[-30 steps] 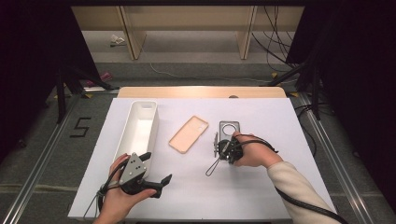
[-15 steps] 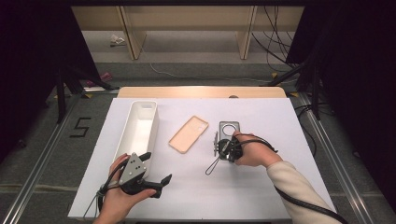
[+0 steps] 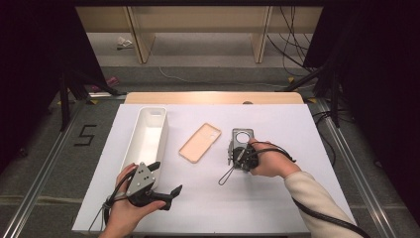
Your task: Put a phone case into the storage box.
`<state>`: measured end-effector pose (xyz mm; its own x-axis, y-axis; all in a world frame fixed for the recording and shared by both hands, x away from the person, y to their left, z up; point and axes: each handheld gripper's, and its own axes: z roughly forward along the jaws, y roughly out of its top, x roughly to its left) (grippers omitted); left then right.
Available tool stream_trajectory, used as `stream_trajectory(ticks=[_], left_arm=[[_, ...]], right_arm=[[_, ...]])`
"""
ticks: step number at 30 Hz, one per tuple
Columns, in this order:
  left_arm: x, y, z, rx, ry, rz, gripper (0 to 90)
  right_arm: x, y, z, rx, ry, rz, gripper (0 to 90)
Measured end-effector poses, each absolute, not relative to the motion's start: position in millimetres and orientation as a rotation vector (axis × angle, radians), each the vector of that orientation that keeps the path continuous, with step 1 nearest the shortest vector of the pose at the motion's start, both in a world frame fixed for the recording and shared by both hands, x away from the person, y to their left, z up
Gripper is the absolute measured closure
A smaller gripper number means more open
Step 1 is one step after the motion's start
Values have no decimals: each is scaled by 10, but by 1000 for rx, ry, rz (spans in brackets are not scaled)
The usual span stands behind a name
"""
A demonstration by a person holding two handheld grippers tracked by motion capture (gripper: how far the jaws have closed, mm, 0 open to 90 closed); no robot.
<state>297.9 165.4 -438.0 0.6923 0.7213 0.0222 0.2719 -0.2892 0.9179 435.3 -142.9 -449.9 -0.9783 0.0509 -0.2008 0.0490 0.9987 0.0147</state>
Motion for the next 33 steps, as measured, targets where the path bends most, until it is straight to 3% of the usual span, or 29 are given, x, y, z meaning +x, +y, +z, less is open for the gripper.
stream_trajectory(ticks=[33], left_arm=[[2992,1643,-4386,1866,778,546,14]], right_arm=[[4223,-1940,-4119,288,2881,644,889]])
